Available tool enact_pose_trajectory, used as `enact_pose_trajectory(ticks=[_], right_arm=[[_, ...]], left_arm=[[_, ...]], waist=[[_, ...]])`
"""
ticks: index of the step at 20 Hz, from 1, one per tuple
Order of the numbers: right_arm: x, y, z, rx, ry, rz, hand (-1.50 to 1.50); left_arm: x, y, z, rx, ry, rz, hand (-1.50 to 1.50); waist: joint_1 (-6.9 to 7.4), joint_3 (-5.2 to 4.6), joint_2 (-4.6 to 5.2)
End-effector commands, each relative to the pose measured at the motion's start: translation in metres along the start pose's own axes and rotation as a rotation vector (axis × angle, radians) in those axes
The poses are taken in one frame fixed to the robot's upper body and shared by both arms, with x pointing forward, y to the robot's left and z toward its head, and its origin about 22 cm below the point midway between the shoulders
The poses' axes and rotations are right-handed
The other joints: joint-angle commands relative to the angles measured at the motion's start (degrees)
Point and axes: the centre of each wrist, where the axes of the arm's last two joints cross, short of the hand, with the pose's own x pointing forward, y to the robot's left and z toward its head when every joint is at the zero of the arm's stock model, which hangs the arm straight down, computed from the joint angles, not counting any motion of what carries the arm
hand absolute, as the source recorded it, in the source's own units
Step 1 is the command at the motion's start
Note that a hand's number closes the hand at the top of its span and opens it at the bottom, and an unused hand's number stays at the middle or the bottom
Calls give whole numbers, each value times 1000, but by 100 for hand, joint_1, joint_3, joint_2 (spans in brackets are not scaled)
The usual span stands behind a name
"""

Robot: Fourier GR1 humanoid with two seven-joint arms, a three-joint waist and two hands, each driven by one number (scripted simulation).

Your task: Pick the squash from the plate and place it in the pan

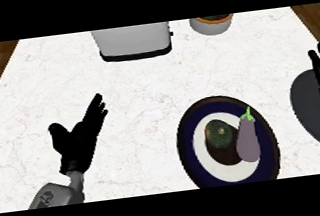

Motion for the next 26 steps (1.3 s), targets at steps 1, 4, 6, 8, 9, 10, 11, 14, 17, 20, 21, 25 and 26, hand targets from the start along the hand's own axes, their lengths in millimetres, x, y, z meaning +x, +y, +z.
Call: enact_pose_trajectory(ticks=[1,4,6,8,9,10,11,14,17,20,21,25,26], right_arm=[[16,14,-10,176,-74,-76,150],[35,69,-28,605,-121,-150,150],[46,88,-31,838,-159,-201,150],[25,48,-40,873,-97,175,150],[26,29,-50,838,-214,145,150],[32,22,-41,916,-288,161,150],[25,2,-42,935,-283,186,150],[17,-43,-59,933,-264,308,-150],[22,-63,-68,1000,-324,417,-150],[41,-45,-99,1047,-437,519,-150],[21,-37,-91,1097,-432,532,-150],[52,13,-108,1178,-455,630,-150],[38,14,-94,1223,-469,689,-150]], left_arm=[[16,8,9,38,-90,-29,0],[48,26,-12,70,-177,-72,0],[57,28,-13,84,-240,-93,0],[58,36,-11,112,-206,-54,0],[70,47,-12,148,-209,-33,0],[67,44,-13,149,-186,-35,0],[67,61,-10,162,-204,-36,0],[54,51,-8,177,-194,-31,0],[66,61,-4,172,-194,-24,0],[61,66,-2,173,-184,-26,0],[64,73,0,167,-202,-46,0],[64,56,-6,184,-193,-22,0],[79,67,-4,178,-188,-38,0]], waist=[[78,-104,331],[560,-92,387],[859,-77,397],[439,-99,439],[296,-88,428],[149,-83,403],[159,-84,424],[133,-92,430],[124,-95,408],[181,-102,411],[164,-103,409],[82,-112,380],[79,-109,373]])
